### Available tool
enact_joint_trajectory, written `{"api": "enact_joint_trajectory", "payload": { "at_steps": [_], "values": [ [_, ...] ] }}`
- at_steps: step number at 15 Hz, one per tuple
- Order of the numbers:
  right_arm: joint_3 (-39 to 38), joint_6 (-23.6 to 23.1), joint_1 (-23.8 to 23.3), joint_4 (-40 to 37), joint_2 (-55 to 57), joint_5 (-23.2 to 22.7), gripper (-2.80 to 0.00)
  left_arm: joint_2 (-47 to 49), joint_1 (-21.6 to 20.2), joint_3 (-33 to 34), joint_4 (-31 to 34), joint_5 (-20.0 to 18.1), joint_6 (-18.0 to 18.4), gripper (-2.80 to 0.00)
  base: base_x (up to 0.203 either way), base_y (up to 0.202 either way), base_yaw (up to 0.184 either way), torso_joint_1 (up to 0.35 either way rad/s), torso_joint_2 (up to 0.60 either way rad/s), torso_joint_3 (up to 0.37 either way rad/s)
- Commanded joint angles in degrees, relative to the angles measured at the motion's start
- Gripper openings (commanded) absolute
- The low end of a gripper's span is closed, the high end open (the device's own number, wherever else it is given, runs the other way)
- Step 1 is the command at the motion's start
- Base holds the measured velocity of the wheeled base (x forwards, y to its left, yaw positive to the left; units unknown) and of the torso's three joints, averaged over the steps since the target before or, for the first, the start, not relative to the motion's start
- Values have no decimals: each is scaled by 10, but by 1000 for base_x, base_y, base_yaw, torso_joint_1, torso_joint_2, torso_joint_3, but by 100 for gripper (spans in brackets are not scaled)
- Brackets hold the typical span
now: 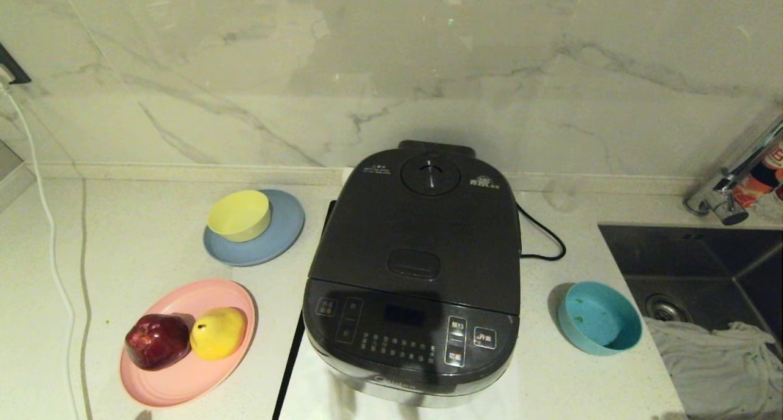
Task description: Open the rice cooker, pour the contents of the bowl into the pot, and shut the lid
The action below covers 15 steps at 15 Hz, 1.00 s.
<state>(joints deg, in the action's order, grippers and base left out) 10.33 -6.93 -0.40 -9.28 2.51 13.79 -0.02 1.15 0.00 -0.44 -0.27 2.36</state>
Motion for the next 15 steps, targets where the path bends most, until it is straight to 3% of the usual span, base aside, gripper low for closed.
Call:
{"api": "enact_joint_trajectory", "payload": {
  "at_steps": [1,2,5,15],
  "values": [
    [-95,10,0,160,-22,-66,-280,-1,0,5,-1,0,0,-280,0,0,0,0,0,0],
    [-100,11,0,176,-23,-105,-280,-1,0,5,-1,0,0,-280,0,0,0,0,0,0],
    [-104,8,1,80,-25,-153,-280,-1,0,5,-1,0,-1,-280,0,0,0,0,0,0],
    [-104,11,1,84,-25,-155,-280,-1,0,5,-1,0,-1,-280,0,0,0,0,0,0]
  ]
}}
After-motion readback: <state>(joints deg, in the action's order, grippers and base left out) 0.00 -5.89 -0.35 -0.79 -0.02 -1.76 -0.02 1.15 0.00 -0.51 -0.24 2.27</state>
